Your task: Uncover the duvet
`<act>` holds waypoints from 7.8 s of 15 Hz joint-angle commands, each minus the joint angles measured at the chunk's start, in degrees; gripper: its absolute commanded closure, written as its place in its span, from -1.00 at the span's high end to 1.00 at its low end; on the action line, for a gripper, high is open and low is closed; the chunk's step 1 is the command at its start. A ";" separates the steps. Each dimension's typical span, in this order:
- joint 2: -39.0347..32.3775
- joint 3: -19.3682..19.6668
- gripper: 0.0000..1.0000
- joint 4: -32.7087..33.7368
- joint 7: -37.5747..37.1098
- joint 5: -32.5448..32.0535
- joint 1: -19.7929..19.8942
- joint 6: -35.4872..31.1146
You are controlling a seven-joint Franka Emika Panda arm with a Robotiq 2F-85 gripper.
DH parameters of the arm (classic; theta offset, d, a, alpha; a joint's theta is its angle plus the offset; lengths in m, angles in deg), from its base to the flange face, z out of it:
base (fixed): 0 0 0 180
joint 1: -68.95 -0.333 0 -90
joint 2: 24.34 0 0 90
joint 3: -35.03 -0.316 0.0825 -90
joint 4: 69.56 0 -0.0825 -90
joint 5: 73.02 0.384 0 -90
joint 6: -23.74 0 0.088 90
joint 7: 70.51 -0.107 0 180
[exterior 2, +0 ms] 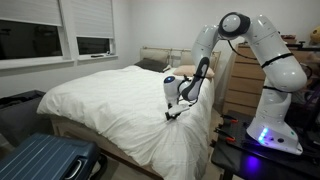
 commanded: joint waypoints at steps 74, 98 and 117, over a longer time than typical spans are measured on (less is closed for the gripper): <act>-21.57 5.67 1.00 103.23 45.93 37.58 -0.75 59.26; -35.77 11.92 1.00 104.39 62.50 31.69 -18.55 78.94; -47.87 17.87 1.00 100.08 47.19 30.21 -16.67 79.04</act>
